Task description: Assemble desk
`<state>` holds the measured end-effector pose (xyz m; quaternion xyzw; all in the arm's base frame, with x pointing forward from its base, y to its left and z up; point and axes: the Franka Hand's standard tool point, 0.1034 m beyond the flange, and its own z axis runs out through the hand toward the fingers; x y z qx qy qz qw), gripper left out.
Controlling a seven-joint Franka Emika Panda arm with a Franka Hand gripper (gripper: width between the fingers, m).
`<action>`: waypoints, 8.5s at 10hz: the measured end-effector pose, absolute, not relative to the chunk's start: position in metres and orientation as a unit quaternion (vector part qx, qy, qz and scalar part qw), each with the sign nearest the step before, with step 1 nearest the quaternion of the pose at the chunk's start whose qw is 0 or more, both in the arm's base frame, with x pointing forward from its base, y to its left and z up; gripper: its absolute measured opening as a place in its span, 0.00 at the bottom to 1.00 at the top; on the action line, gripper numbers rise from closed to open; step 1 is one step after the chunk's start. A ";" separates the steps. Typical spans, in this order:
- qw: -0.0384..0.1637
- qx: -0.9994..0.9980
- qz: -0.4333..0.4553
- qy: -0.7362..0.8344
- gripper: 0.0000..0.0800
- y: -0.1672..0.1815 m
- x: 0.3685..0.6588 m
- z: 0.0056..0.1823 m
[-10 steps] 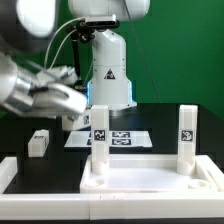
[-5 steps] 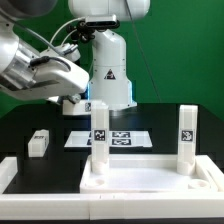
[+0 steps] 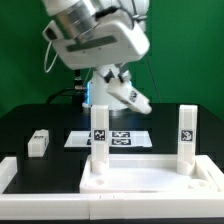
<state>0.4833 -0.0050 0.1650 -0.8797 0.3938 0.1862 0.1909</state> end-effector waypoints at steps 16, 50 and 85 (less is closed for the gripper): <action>0.003 -0.967 -0.188 0.174 0.36 0.057 0.609 0.219; 0.040 -0.962 -0.229 0.146 0.80 0.121 0.624 0.132; 0.118 -0.654 -0.007 0.747 0.38 0.126 0.643 0.123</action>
Offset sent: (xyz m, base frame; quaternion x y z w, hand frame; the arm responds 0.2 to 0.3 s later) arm 0.0000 0.0000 0.0000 0.0000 0.1938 0.0000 0.9810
